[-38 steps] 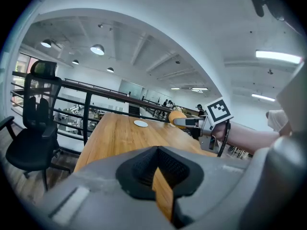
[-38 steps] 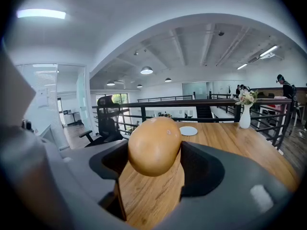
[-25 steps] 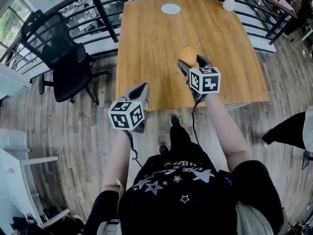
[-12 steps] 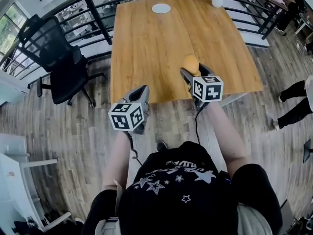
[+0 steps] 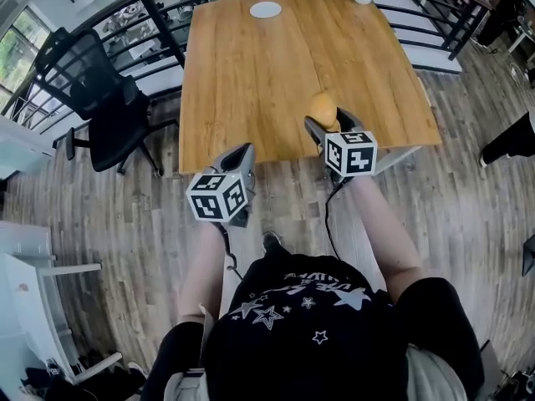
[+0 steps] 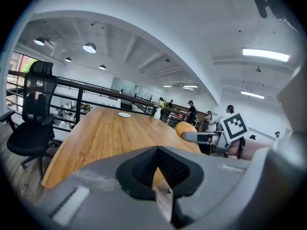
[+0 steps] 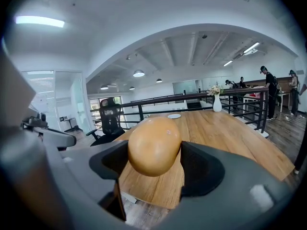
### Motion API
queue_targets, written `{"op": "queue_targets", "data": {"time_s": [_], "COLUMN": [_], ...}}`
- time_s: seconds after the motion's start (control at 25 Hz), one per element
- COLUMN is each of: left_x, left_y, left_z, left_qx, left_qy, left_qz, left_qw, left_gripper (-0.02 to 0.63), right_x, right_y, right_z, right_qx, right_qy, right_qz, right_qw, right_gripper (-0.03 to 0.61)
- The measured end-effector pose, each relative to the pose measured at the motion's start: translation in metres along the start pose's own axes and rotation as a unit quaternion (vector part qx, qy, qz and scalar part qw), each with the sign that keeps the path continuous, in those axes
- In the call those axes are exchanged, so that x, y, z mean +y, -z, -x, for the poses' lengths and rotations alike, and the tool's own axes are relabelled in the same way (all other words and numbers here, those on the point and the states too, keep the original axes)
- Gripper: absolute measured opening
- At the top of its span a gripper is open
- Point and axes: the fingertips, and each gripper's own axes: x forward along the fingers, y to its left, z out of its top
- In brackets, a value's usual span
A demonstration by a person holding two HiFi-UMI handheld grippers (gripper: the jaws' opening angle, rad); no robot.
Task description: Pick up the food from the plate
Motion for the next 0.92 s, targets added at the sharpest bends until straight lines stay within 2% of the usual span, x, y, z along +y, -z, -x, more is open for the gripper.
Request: {"op": "queue_targets", "data": {"time_s": [0.92], "left_x": [-0.098], "left_y": [0.053], "left_z": [0.046], "left_qx": [-0.010], "left_qy": [-0.015], "left_qz": [0.000], "left_qw": [0.9998], "left_gripper": [0.000], "right_x": [0.002], "right_y": [0.057], "right_z": [0.132], "right_qx": [0.001], "right_qy": [-0.039], "right_qz": [-0.004], "right_qw": [0.999], "right_gripper": [0.337]}}
